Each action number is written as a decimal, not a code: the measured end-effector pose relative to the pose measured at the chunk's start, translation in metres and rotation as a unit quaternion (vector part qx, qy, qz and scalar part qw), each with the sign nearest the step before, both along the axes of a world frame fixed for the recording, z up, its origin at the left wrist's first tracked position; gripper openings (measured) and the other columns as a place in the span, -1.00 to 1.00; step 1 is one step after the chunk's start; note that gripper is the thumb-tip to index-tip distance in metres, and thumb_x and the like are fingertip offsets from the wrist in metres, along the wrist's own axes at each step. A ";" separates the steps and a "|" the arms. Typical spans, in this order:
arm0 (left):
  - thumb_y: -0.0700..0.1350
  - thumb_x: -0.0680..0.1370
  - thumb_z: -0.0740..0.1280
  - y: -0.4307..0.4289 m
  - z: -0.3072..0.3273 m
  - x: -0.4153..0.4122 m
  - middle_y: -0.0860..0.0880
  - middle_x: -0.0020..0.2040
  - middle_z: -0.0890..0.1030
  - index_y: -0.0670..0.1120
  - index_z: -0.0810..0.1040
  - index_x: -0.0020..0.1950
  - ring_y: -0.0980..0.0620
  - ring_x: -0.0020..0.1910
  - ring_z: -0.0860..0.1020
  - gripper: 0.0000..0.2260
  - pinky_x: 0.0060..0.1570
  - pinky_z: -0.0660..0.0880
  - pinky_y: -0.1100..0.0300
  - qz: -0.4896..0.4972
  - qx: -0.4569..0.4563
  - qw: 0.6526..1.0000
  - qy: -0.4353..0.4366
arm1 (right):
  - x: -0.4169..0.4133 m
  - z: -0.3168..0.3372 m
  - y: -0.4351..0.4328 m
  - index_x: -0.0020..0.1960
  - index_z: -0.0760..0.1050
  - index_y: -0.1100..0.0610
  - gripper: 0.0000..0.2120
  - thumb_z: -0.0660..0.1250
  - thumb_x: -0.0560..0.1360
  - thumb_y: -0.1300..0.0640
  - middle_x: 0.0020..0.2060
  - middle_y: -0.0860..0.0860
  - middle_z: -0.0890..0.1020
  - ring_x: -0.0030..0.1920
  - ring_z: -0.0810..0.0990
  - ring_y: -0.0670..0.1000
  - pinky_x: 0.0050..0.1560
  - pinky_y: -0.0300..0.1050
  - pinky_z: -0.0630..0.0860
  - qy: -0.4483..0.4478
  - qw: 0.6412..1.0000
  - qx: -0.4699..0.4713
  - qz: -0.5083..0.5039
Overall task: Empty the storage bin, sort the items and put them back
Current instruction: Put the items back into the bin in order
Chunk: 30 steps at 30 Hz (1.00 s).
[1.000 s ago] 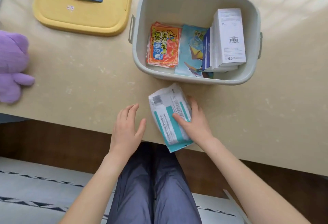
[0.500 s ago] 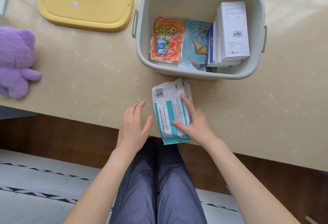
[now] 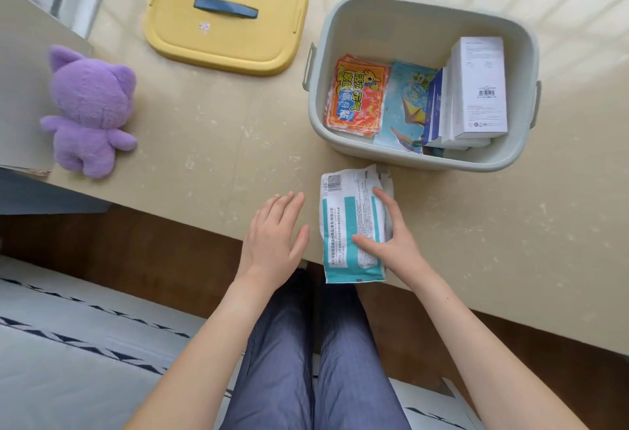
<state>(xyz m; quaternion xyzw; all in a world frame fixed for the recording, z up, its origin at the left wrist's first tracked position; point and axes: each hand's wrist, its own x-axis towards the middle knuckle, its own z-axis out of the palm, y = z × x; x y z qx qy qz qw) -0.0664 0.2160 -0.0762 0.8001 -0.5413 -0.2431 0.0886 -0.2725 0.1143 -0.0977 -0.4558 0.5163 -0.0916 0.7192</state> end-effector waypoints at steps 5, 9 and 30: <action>0.10 0.58 0.04 0.012 0.047 0.014 -0.05 0.39 0.45 -0.07 0.34 0.47 -0.05 0.39 0.37 -0.50 0.31 0.38 -0.04 0.014 -0.014 1.000 -0.004 | 0.001 0.038 0.021 0.43 0.27 -0.22 -0.25 0.46 0.44 0.35 0.28 0.01 0.51 0.09 0.68 0.05 -0.14 -0.05 0.65 -0.029 0.998 0.047 -0.020; 0.05 0.58 0.11 0.026 0.099 0.022 -0.06 0.33 0.50 -0.11 0.40 0.43 -0.03 0.32 0.43 -0.53 0.27 0.40 0.04 0.022 -0.061 0.998 -0.016 | 0.001 0.085 0.040 0.39 0.30 -0.25 -0.27 0.46 0.45 0.33 0.26 0.06 0.57 0.10 0.68 0.10 -0.10 -0.02 0.64 -0.061 0.997 0.044 -0.023; 0.07 0.54 0.15 0.055 0.213 0.157 -0.09 0.17 0.58 -0.15 0.49 0.34 -0.07 0.13 0.52 -0.54 0.11 0.49 0.03 0.132 -0.229 0.961 -0.080 | 0.119 0.228 0.018 0.35 0.31 -0.37 -0.29 0.43 0.46 0.28 0.28 0.07 0.57 0.10 0.66 0.23 0.02 0.26 0.62 -0.158 0.981 -0.078 -0.085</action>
